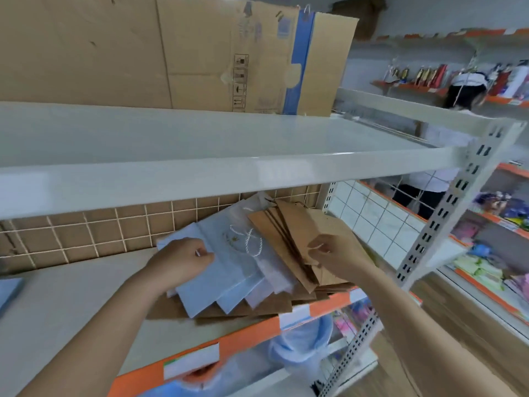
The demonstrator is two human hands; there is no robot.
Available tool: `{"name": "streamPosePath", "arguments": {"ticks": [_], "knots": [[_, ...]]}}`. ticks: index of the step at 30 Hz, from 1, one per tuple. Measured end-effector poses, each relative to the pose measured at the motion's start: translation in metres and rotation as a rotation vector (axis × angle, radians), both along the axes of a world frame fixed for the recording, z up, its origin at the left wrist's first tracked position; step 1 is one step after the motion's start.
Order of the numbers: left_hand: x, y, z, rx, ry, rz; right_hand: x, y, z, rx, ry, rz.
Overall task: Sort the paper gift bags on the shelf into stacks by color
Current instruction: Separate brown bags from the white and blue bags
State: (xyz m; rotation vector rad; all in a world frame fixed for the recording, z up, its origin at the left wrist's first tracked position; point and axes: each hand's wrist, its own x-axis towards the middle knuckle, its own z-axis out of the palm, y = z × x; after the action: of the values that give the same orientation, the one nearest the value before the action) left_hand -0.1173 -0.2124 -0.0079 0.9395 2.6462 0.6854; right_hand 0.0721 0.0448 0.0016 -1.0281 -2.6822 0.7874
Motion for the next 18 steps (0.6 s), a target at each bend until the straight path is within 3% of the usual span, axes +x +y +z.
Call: {"name": "streamPosePath", "arguments": {"ticks": [7, 14, 18], "knots": [[0.066, 0.109, 0.004, 0.158, -0.086, 0.064, 0.005, 0.117, -0.048, -0.043, -0.177, -0.065], [0.097, 0.186, -0.018, 0.163, -0.318, 0.101, 0.031, 0.176, -0.092, -0.269, -0.257, -0.161], [0.102, 0.208, -0.024, 0.147, -0.333, 0.215, 0.033, 0.191, -0.099, -0.378, -0.206, -0.151]]}}
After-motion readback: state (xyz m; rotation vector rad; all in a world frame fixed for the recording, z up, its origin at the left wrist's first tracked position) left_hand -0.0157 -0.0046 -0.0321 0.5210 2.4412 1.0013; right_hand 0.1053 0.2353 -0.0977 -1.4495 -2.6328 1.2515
